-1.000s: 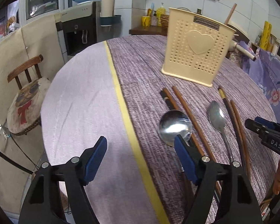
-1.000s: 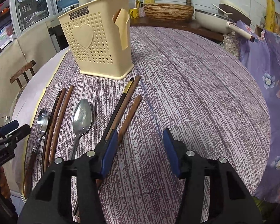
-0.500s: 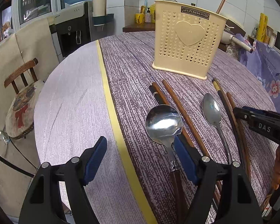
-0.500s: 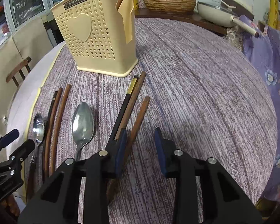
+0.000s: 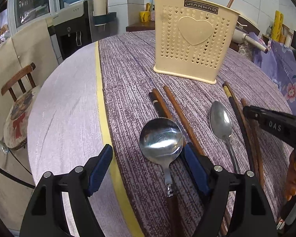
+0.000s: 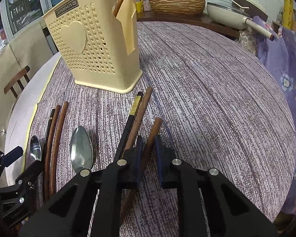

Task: Organize utensils
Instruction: 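Grasp another wooden chopstick with right tool while left tool grasps a round silver spoon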

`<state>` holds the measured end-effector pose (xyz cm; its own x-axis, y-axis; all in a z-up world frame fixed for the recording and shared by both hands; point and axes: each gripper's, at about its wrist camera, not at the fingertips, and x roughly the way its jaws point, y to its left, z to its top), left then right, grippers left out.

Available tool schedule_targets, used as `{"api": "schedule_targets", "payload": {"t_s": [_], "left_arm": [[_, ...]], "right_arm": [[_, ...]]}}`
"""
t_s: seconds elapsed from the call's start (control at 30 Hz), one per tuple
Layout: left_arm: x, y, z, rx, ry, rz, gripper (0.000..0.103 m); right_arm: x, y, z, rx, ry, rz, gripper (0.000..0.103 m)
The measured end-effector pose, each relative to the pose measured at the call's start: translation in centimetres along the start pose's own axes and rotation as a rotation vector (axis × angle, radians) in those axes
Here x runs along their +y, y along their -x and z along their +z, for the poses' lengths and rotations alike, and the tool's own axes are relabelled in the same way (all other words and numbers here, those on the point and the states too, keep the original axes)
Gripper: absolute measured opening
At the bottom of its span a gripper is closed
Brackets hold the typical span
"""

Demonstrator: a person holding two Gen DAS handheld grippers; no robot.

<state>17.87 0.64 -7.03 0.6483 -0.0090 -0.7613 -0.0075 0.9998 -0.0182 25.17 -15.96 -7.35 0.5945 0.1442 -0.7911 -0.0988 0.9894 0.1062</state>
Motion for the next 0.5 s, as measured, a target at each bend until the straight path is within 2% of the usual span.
{"api": "schedule_targets", "payload": {"t_s": [0.4, 0.5], "left_arm": [[0.09, -0.95, 0.79, 0.017, 0.035, -0.014, 0.075], [0.07, -0.98, 1.03, 0.024, 0.030, -0.042, 0.069]], "right_arm": [[0.47, 0.05, -0.07, 0.004, 0.001, 0.020, 0.013], [0.52, 0.03, -0.08, 0.004, -0.001, 0.024, 0.013]]}}
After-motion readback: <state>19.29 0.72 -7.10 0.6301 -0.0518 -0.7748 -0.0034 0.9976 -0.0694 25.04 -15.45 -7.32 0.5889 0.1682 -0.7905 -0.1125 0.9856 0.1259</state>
